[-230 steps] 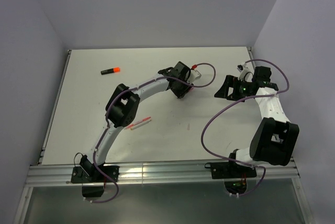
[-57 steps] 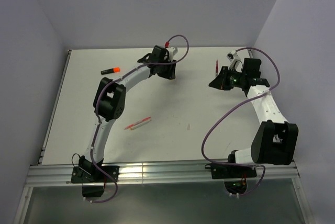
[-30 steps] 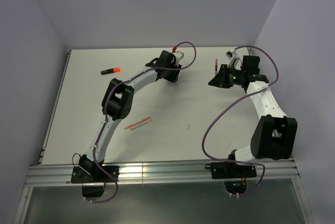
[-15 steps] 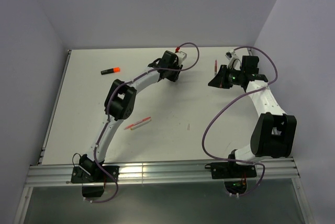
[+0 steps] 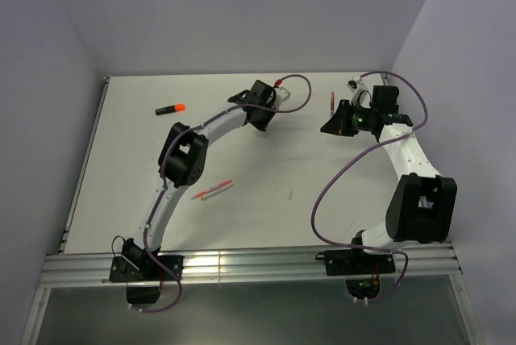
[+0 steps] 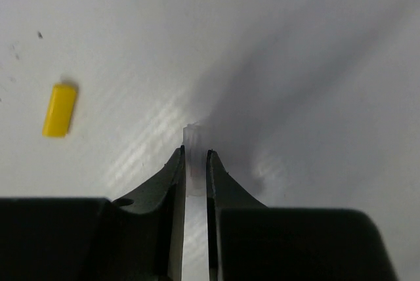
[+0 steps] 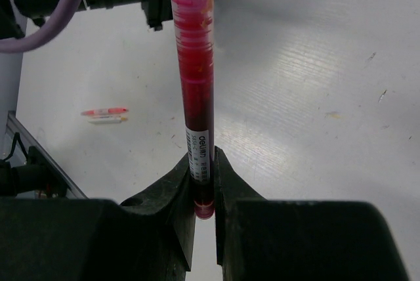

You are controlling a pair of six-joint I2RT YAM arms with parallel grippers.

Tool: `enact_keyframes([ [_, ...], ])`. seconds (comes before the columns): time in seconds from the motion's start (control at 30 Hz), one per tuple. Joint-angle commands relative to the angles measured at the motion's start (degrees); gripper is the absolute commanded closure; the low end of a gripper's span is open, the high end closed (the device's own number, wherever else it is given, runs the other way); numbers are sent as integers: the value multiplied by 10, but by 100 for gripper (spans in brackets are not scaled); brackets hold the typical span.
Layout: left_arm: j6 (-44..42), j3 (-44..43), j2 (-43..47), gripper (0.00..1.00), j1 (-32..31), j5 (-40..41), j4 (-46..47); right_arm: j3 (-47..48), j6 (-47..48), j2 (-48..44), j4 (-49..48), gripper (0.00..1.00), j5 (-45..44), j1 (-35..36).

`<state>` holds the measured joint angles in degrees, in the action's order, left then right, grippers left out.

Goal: Insert the pens into the pen caps

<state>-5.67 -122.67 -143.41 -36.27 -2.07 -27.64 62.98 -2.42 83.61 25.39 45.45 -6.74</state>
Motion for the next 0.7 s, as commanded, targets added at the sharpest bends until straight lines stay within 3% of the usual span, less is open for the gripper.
enact_keyframes([
  [0.0,-62,89,29,98,-2,-2,-192,15,11,-20,-3,100,1,-1],
  [0.17,-101,191,95,96,0,-12,-254,8,11,-28,-3,100,3,0],
  [0.33,-115,251,119,84,1,-11,-272,7,11,-32,-3,100,7,0],
  [0.4,-116,249,113,73,1,-9,-279,7,10,-30,-3,100,10,1],
  [0.5,-112,219,89,66,2,-10,-302,11,10,-28,-4,100,13,2],
  [0.67,-107,135,35,66,2,7,-334,11,11,-28,-4,100,14,7],
])
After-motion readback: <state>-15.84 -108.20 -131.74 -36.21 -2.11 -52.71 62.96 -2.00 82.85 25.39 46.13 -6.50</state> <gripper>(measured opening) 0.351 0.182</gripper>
